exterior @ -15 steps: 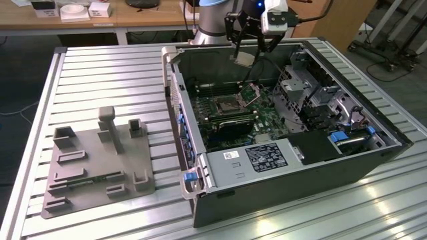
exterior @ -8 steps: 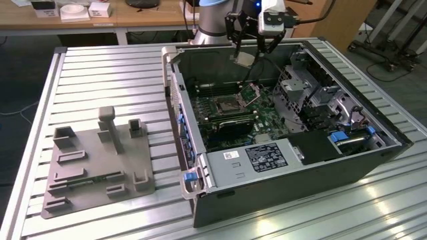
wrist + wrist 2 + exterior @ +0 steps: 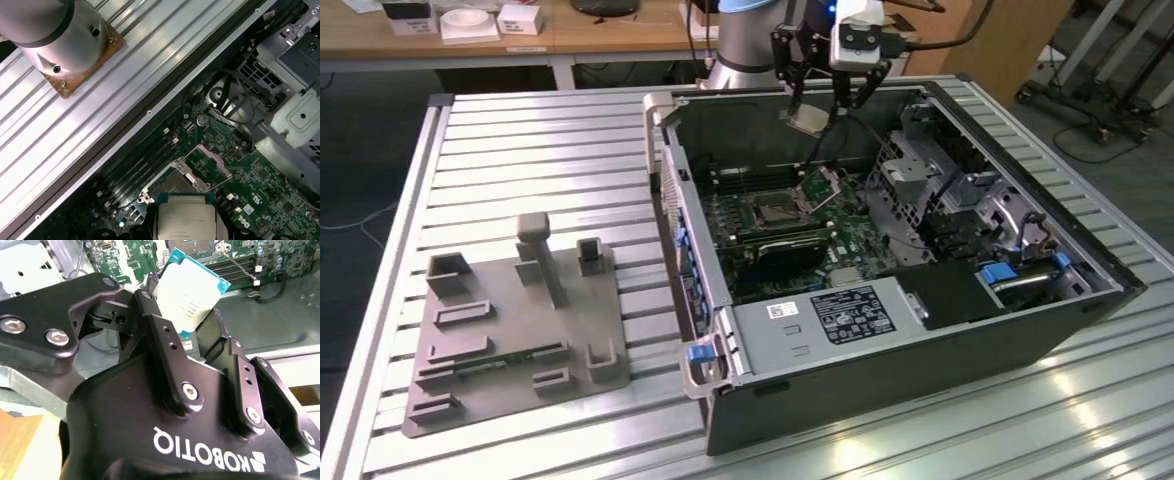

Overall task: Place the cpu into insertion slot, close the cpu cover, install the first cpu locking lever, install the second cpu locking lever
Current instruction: 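Place the cpu into insertion slot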

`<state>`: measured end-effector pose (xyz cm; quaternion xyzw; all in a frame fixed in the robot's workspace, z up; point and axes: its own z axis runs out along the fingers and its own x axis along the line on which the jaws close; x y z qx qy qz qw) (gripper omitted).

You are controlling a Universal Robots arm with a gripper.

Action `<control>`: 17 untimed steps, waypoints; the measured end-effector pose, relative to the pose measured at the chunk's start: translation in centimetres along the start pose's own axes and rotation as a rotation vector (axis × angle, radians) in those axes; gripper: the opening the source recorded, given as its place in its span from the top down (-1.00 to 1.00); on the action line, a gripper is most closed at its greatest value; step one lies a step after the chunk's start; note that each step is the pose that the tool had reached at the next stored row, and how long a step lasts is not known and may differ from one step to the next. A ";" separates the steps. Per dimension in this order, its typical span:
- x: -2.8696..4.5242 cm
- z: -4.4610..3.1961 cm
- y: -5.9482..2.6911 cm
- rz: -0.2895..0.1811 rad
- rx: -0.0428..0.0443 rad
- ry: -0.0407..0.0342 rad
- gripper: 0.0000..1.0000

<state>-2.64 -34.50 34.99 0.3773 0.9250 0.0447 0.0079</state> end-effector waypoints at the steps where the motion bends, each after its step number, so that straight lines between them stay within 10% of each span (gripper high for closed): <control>1: 0.01 0.01 -0.01 0.011 -0.0002 -0.0009 -0.08; 17: 0.21 0.04 -0.21 0.111 -0.0020 -0.0099 -0.08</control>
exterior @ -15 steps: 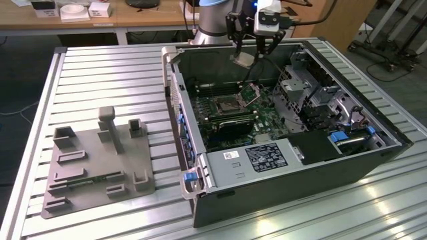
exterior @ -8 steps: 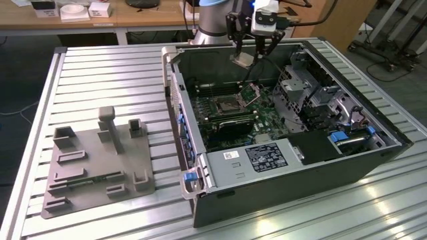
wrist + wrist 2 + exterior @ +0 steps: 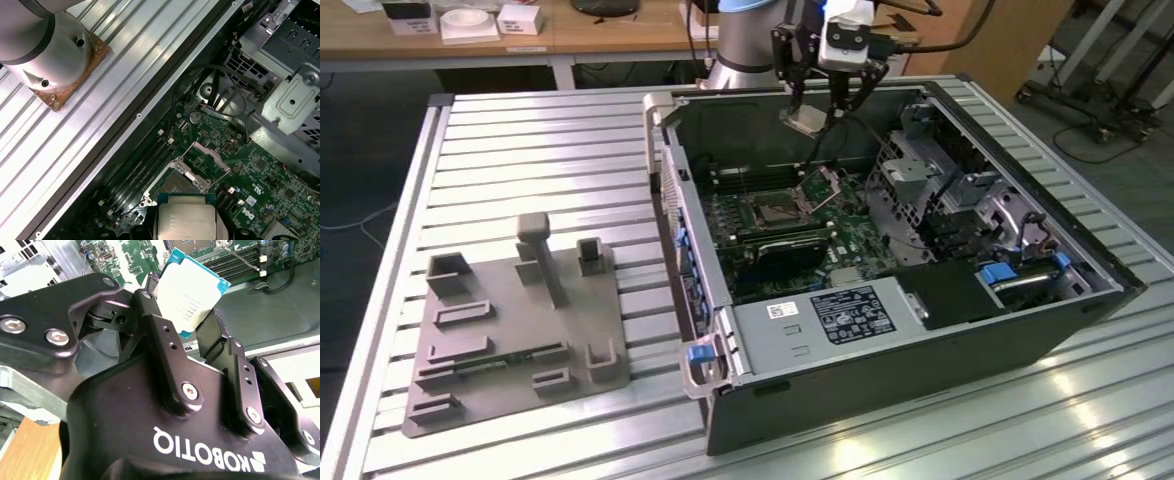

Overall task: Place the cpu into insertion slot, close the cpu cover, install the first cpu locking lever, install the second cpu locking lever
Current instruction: 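Place the cpu into insertion slot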

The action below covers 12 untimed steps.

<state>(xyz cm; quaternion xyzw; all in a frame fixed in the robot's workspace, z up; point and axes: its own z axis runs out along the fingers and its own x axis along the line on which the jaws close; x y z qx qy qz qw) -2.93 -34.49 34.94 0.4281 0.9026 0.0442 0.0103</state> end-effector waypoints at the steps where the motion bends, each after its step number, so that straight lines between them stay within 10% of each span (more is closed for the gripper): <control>1: 0.00 0.00 0.00 0.000 0.0000 0.0000 -0.08; 12: 0.00 0.20 -0.02 0.094 -0.0018 -0.0083 -0.08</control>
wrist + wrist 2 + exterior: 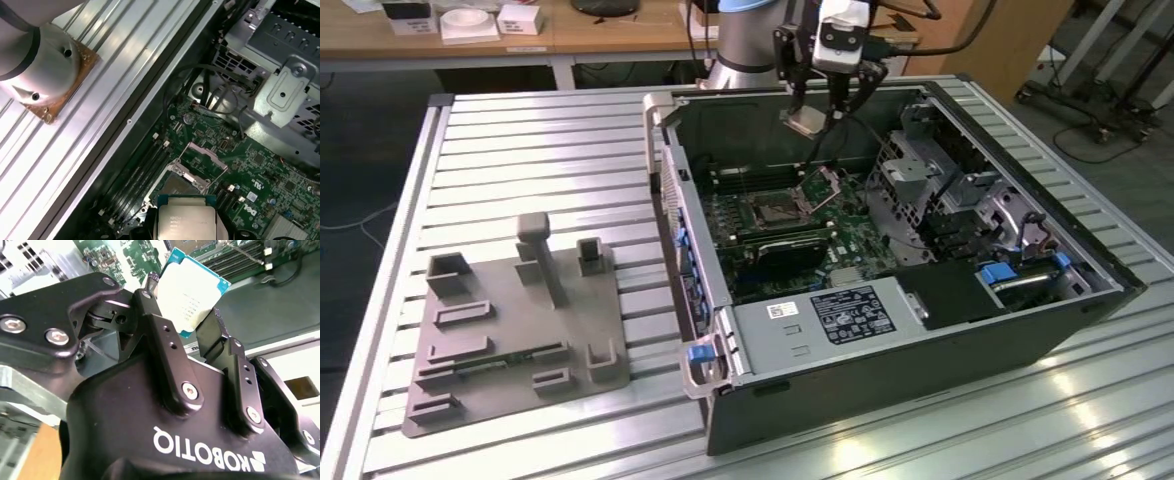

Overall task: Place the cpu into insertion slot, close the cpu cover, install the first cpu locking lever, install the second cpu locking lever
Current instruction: 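Place the cpu into insertion slot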

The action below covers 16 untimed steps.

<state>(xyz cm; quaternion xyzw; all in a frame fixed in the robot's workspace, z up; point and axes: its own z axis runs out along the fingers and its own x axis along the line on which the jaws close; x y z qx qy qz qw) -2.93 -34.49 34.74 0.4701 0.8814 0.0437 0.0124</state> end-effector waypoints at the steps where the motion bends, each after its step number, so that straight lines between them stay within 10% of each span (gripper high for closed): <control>1: 0.00 0.04 0.00 0.019 -0.0004 -0.0017 -0.08; 16: -0.01 0.50 -0.05 0.240 -0.0044 -0.0211 -0.08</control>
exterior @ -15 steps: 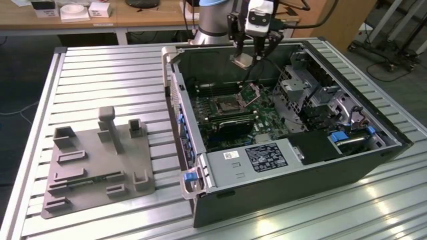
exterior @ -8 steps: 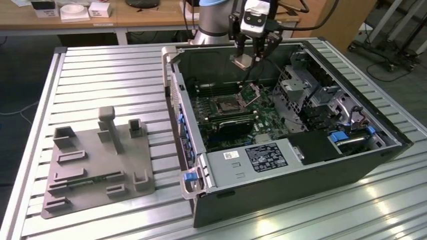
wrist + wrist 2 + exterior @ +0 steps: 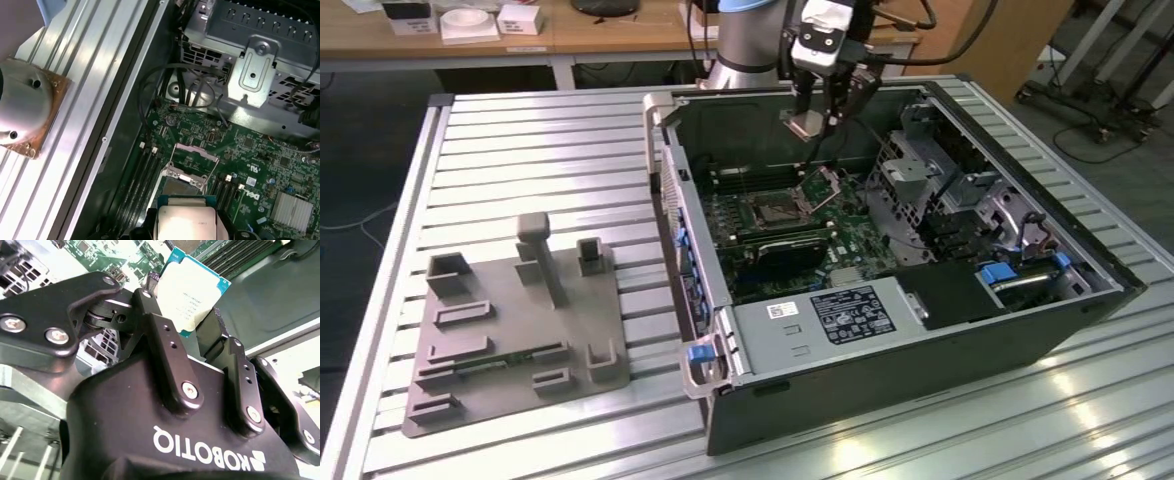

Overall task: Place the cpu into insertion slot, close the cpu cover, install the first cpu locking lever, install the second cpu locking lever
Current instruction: 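Place the cpu into insertion slot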

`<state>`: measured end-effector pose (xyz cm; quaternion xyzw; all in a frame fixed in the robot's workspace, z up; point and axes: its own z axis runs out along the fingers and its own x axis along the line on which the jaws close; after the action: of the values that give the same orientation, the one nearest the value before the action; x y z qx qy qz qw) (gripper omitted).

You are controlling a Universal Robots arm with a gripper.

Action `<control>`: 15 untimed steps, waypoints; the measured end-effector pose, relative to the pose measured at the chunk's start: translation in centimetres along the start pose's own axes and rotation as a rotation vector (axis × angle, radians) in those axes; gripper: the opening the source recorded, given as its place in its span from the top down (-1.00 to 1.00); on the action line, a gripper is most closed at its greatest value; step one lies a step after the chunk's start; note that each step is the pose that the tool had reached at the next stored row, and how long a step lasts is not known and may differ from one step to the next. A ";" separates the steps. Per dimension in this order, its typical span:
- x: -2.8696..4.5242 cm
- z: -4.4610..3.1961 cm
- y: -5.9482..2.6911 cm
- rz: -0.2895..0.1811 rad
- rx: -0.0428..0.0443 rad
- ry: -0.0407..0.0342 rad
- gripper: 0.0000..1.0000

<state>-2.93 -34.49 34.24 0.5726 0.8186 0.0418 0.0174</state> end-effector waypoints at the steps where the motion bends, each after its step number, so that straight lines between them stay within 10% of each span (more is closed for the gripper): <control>1: 0.00 0.02 0.00 0.010 -0.0001 -0.0010 -0.08; 15: 0.00 0.06 -0.02 0.042 -0.0006 -0.0037 -0.08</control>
<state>-2.95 -34.49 34.18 0.5898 0.8063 0.0414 0.0182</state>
